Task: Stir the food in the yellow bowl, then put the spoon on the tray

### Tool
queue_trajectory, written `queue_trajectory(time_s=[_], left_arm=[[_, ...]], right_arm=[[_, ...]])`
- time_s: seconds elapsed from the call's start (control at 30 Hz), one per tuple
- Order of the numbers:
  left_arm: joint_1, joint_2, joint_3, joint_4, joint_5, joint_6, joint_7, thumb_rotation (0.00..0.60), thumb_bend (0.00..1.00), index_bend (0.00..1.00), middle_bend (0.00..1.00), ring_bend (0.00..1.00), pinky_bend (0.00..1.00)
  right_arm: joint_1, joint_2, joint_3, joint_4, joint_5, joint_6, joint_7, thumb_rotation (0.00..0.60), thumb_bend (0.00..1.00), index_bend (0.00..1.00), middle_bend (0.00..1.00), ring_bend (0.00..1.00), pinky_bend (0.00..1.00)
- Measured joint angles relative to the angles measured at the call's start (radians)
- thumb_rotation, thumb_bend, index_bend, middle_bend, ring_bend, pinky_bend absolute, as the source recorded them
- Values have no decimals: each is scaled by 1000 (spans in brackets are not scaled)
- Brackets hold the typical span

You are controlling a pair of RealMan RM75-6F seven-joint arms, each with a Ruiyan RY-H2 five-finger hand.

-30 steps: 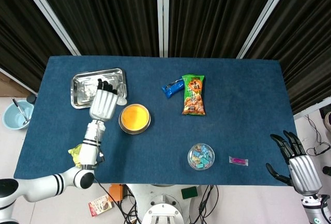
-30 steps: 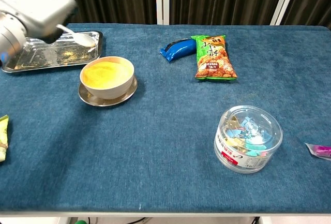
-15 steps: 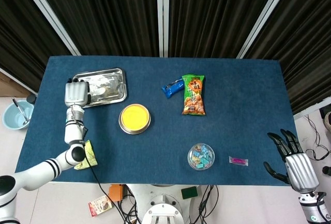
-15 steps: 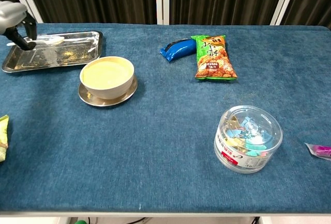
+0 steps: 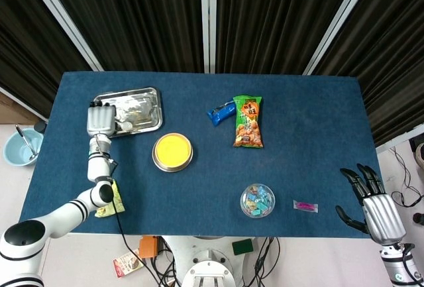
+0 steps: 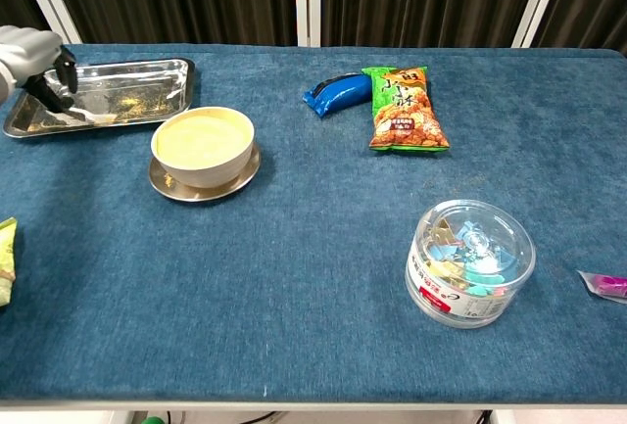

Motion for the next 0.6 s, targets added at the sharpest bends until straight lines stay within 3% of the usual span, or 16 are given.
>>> queue_trajectory(time_s=[0.2,0.33,0.6], left_arm=[[8,19,-2,-35,4,23,-15,600,328,342,265,168,184],[35,67,1,-119,30,65,-44,600,316,337,264,168,184],[187,300,56,-488,167,215,-160,600,297,330,242,145,129]], right_arm=[[-8,5,-1,-1,-5,16,1,600,284,120,139,0,68],[-13,17,-4,4,-9,25,4,600,287,120,140,0,68],[-11,62,-10,15,15,-7,14,600,310,118,136,0,68]])
